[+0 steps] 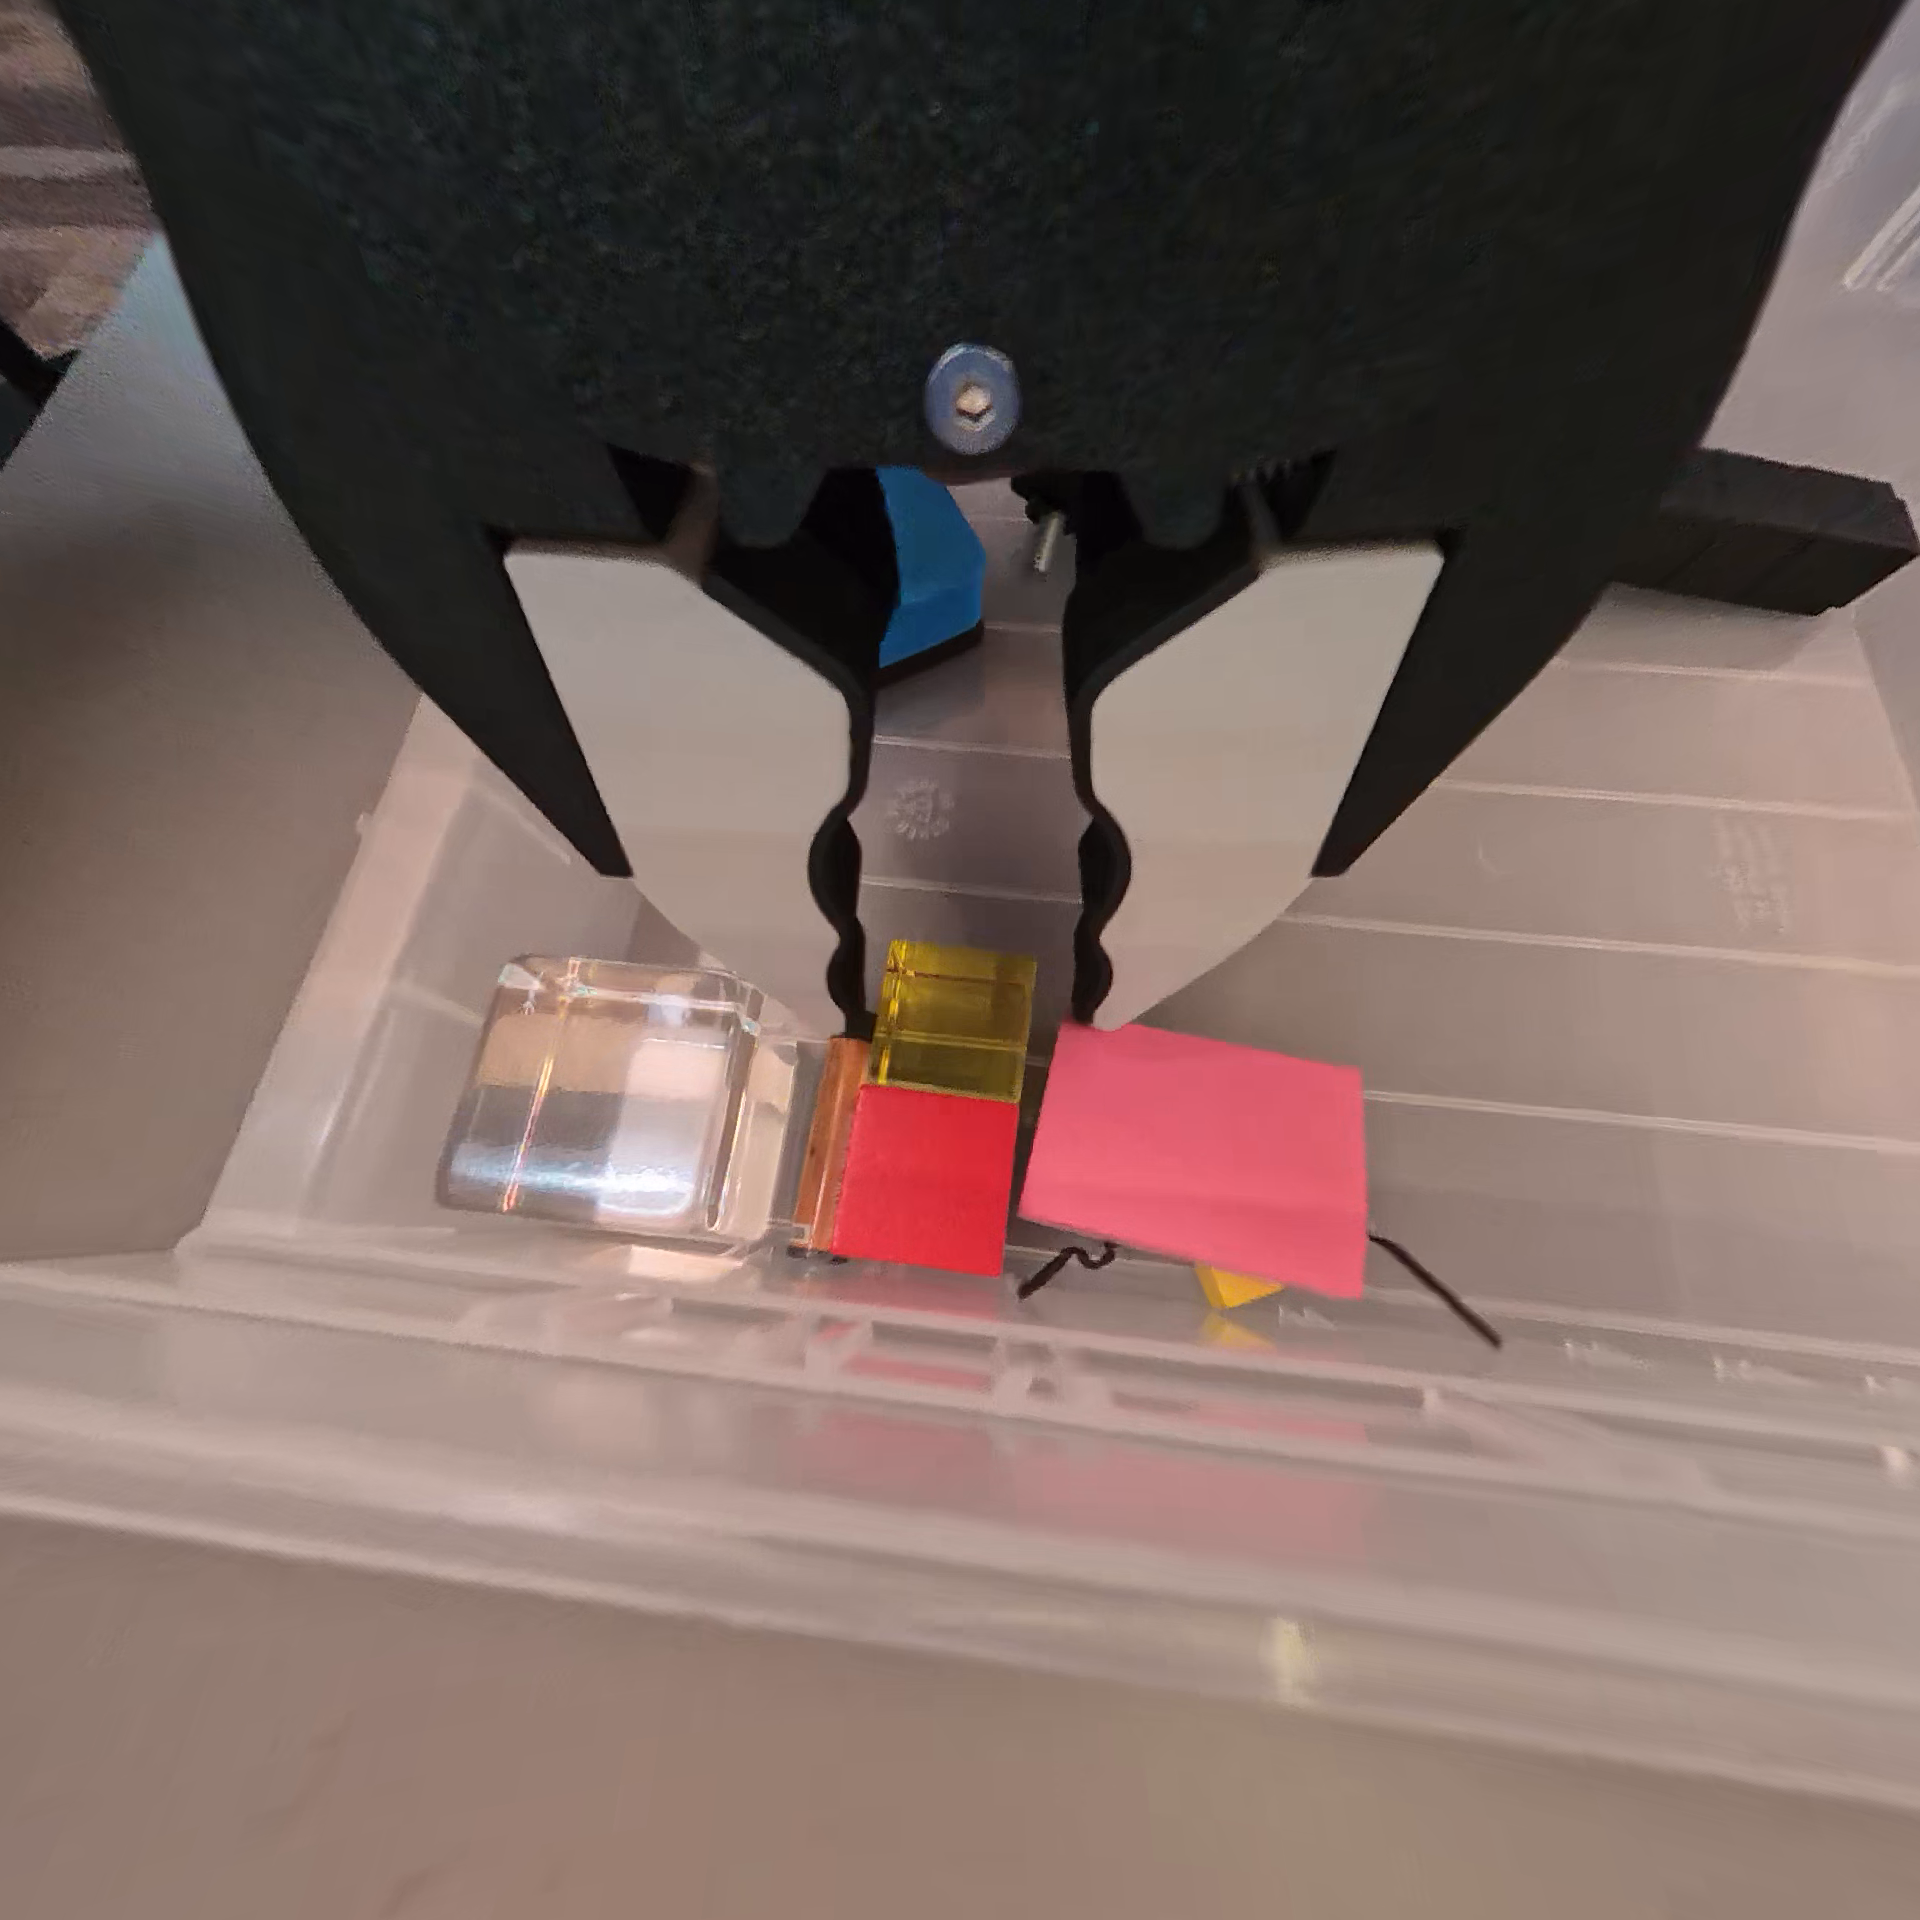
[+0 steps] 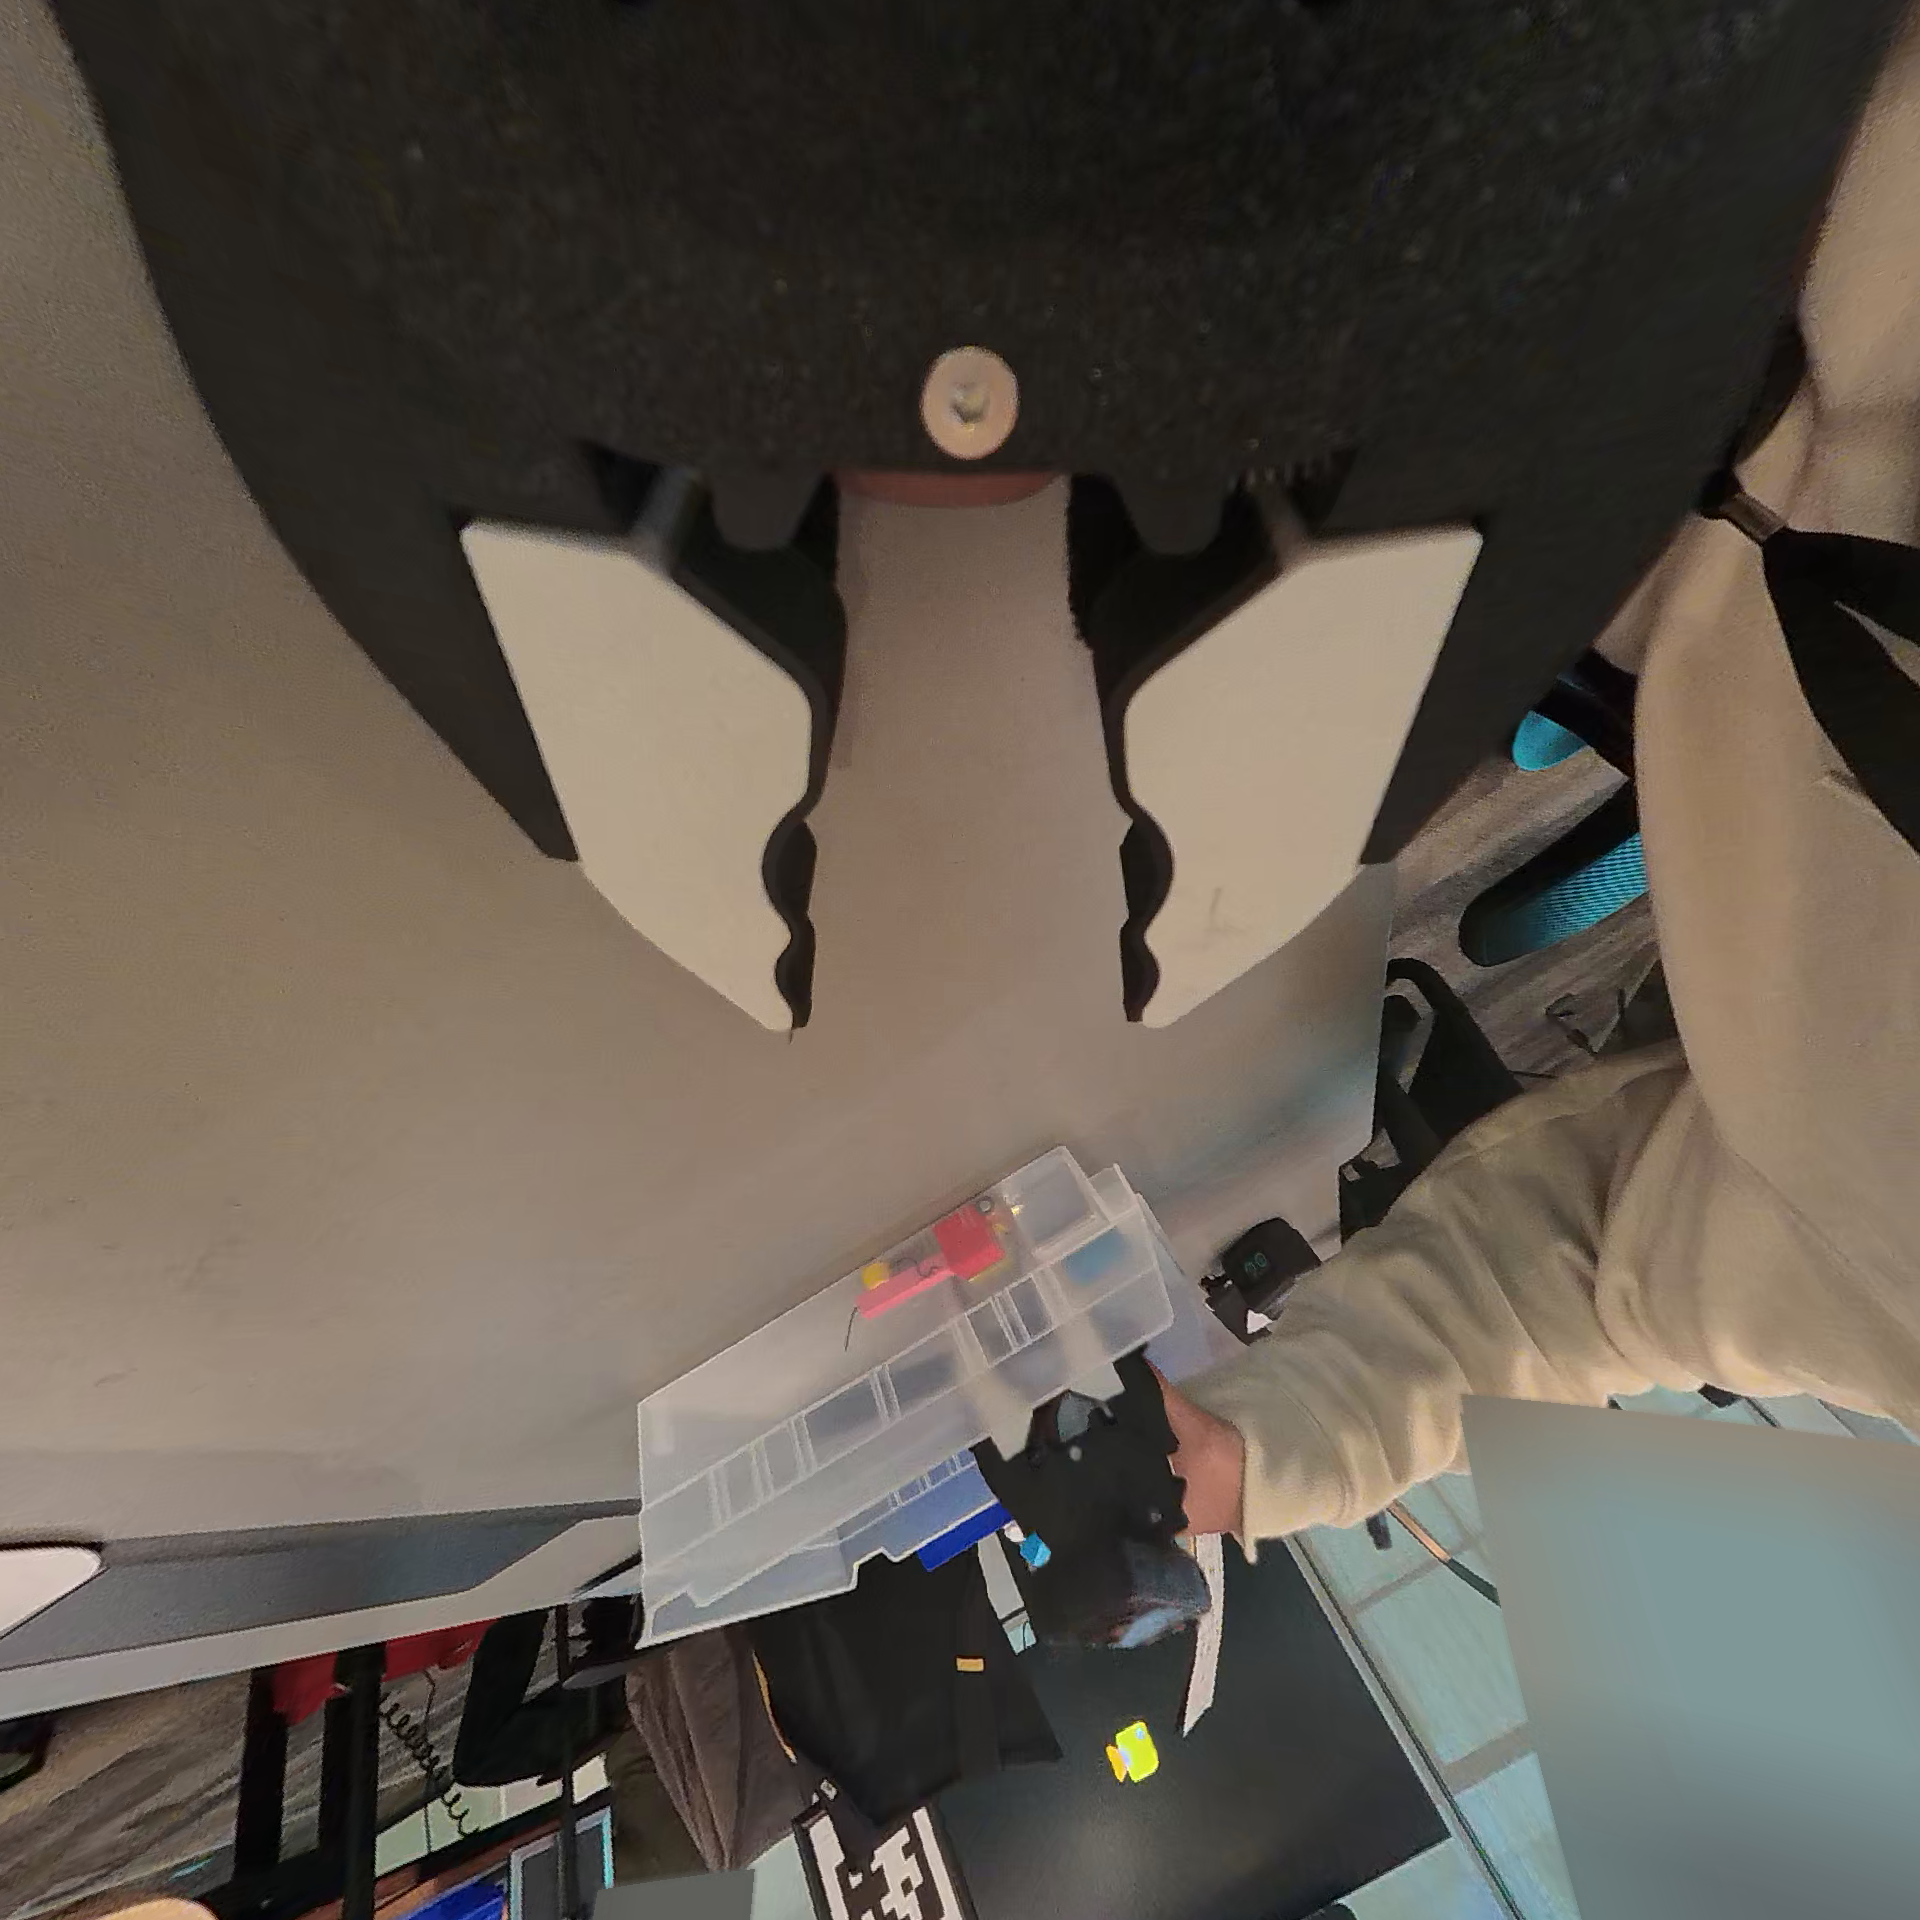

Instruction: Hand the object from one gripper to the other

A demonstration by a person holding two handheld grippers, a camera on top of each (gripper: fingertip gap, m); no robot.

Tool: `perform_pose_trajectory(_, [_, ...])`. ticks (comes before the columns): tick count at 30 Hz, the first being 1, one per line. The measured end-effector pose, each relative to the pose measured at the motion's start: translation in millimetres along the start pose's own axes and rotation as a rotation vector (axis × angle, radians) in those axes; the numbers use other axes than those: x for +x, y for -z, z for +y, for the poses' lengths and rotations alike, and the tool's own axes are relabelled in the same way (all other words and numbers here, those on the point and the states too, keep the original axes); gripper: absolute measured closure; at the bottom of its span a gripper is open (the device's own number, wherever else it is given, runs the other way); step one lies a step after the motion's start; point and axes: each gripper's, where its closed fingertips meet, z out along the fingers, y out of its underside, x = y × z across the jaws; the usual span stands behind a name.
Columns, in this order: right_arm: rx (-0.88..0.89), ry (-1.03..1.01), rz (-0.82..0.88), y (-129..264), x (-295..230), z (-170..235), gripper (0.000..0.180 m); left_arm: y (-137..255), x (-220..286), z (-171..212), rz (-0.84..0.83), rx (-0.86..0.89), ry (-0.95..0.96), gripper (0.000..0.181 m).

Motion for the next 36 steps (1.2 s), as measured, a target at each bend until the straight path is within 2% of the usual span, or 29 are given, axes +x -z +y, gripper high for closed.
perform_pose_trajectory(2, [0.001, -0.011, -0.011, -0.2, -1.2, 0.1, 0.123, -0.2, -0.2, -3.0, -0.01, 0.009, -0.025, 0.153])
perform_pose_trajectory(7, [-0.017, 0.02, -0.011, -0.4, -3.9, 2.0, 0.124, 7.3, -3.0, 1.2, -0.086, -0.001, -0.015, 0.154])
perform_pose_trajectory(11, [-0.022, 0.035, -0.007, 1.4, -4.2, 0.2, 0.125, 40.5, -12.4, 7.8, -0.22, 0.051, 0.063, 0.154])
perform_pose_trajectory(14, [-0.043, 0.041, 0.01, 1.3, -0.8, 0.5, 0.124, 78.6, -20.8, -4.2, -0.373, 0.206, 0.126, 0.154])
perform_pose_trajectory(18, [-0.104, -0.008, -0.022, -6.4, -0.6, 0.4, 0.128, 134.5, -17.6, -55.5, -0.592, 0.543, 0.112, 0.154])
perform_pose_trajectory(19, [-0.111, -0.034, -0.047, -10.9, -1.9, -3.7, 0.124, 145.6, -12.6, -72.4, -0.629, 0.608, 0.087, 0.154])
perform_pose_trajectory(22, [-0.125, -0.153, -0.154, -30.2, -6.8, -28.6, 0.111, 171.4, 6.7, -136.6, -0.689, 0.773, 0.013, 0.154])
perform_pose_trajectory(24, [-0.112, -0.297, -0.228, -46.9, -8.3, -55.0, 0.113, 179.2, 22.9, -186.2, -0.703, 0.862, -0.046, 0.154])
perform_pose_trajectory(26, [-0.116, -0.456, -0.382, -58.3, -16.8, -79.3, 0.112, 173.3, 38.2, -232.0, -0.713, 0.91, -0.112, 0.154])
perform_pose_trajectory(29, [-0.105, -0.649, -0.674, -52.3, -25.9, -104.9, 0.11, 136.6, 45.0, -276.9, -0.654, 0.903, -0.102, 0.154])
perform_pose_trajectory(32, [-0.076, -0.661, -0.632, -46.9, -3.5, -91.3, 0.112, 104.5, 47.4, -299.4, -0.618, 0.895, -0.054, 0.154])
perform_pose_trajectory(34, [-0.079, -0.713, -0.636, -41.6, 7.3, -81.0, 0.115, 98.6, 56.8, -314.7, -0.592, 0.977, -0.067, 0.154])
perform_pose_trajectory(36, [-0.07, -0.759, -0.677, -38.3, 10.1, -76.1, 0.116, 91.1, 58.0, -318.8, -0.586, 0.94, -0.071, 0.154])
